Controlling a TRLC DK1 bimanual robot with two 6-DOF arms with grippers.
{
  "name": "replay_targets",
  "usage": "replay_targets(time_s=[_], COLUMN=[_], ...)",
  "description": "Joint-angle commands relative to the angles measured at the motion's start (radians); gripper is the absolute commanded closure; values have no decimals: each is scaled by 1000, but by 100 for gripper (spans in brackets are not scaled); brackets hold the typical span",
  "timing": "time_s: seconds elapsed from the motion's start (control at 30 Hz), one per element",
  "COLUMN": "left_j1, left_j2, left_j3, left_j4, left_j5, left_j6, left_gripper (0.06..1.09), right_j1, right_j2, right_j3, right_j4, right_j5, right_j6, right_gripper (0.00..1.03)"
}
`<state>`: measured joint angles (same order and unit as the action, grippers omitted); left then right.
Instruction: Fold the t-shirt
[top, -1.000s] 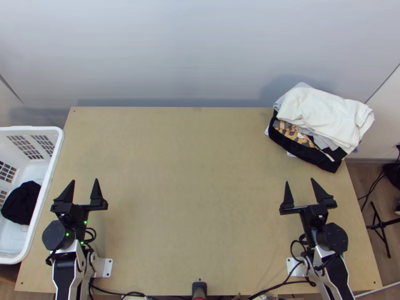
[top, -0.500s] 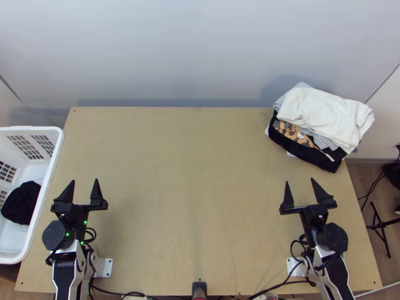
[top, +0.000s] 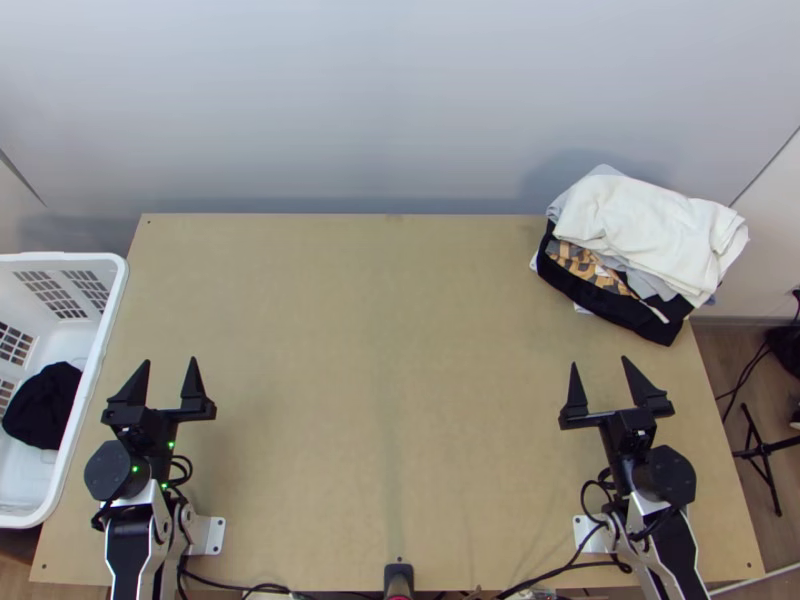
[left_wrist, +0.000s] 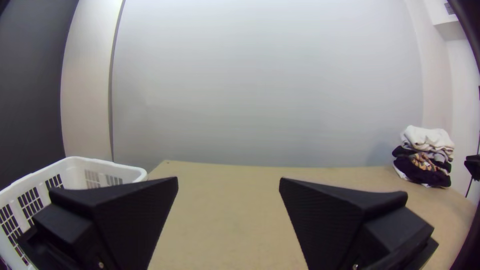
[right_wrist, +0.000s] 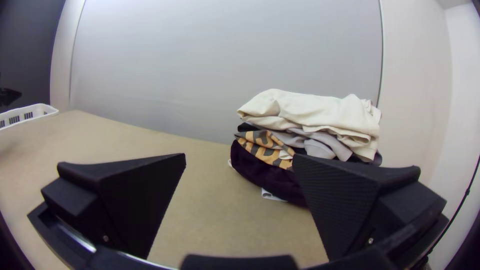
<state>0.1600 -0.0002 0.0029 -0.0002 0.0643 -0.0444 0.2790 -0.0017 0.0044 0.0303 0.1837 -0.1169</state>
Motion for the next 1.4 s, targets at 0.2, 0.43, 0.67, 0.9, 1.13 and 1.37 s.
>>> replay_targets(time_s=[0.2, 0.43, 0.67, 0.9, 1.13, 1.37], left_j1=[-4, 16, 113, 417, 694, 794], left_j2=[-1, 103, 555, 987, 1439, 1853], left_j3=[46, 388, 956, 1335, 1557, 1772], left_j4=[147, 51, -337, -633, -748, -848], left_j5=[-18, -29, -37, -23, 77, 81], left_j6=[31, 34, -52, -72, -26, 38], left_gripper=[11, 11, 11, 11, 11, 11], right_j1=[0, 0, 0, 0, 0, 0], right_j2=[0, 0, 0, 0, 0, 0], right_j3=[-1, 0, 0, 0, 0, 0], right_j4=[0, -1, -1, 0, -1, 0], right_j5=[0, 0, 0, 0, 0, 0], right_j6=[0, 0, 0, 0, 0, 0], right_gripper=[3, 4, 3, 4, 4, 4])
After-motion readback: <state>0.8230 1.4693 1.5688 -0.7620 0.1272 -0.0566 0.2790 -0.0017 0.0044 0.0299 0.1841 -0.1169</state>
